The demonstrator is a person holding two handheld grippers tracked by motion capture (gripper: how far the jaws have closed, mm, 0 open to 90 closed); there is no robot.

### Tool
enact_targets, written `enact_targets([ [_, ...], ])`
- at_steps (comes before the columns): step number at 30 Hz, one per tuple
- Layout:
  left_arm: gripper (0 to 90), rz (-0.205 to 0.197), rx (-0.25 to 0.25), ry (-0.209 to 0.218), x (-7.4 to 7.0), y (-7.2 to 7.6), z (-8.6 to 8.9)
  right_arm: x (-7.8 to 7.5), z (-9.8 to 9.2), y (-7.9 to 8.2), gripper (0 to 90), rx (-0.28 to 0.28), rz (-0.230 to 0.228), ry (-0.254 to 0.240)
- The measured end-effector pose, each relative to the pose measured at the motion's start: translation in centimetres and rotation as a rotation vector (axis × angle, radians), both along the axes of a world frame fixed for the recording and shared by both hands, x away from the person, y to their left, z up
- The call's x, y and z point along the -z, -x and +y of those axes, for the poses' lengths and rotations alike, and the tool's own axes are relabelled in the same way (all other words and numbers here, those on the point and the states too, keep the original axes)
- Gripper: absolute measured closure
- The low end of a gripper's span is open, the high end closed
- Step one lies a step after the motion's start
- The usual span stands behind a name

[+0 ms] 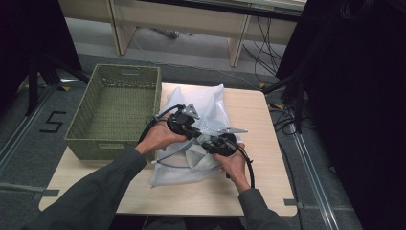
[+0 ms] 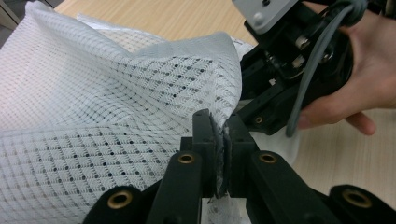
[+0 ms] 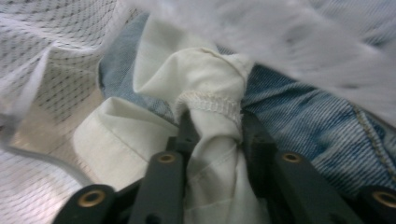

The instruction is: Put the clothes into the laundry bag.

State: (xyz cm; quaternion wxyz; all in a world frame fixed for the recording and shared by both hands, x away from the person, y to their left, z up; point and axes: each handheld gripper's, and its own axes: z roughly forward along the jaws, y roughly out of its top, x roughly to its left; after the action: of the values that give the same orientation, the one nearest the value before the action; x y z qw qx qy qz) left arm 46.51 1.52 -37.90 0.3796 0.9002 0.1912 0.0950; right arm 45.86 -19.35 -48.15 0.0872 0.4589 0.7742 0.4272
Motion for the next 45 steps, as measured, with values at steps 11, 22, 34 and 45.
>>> enact_targets([
  [11, 84.6, 0.012, 0.000, -0.001, 0.2, 0.0, 0.5, -3.4, -3.6, 3.4, 41.9, -0.024, -0.011, -0.057],
  [22, 84.5, 0.026, -0.003, 0.011, 0.7, 0.4, -0.3, -0.6, -3.9, 4.9, 30.3, -0.041, 0.065, 0.210],
  [34, 72.5, 0.050, 0.012, -0.038, 3.1, 2.1, -0.4, -0.2, -2.9, 3.5, 74.8, -0.037, 0.006, 0.305],
  [45, 57.7, 0.020, 0.047, -0.074, 5.7, 8.2, 1.8, -1.5, -3.9, 5.1, 78.7, -0.054, 0.069, 0.318],
])
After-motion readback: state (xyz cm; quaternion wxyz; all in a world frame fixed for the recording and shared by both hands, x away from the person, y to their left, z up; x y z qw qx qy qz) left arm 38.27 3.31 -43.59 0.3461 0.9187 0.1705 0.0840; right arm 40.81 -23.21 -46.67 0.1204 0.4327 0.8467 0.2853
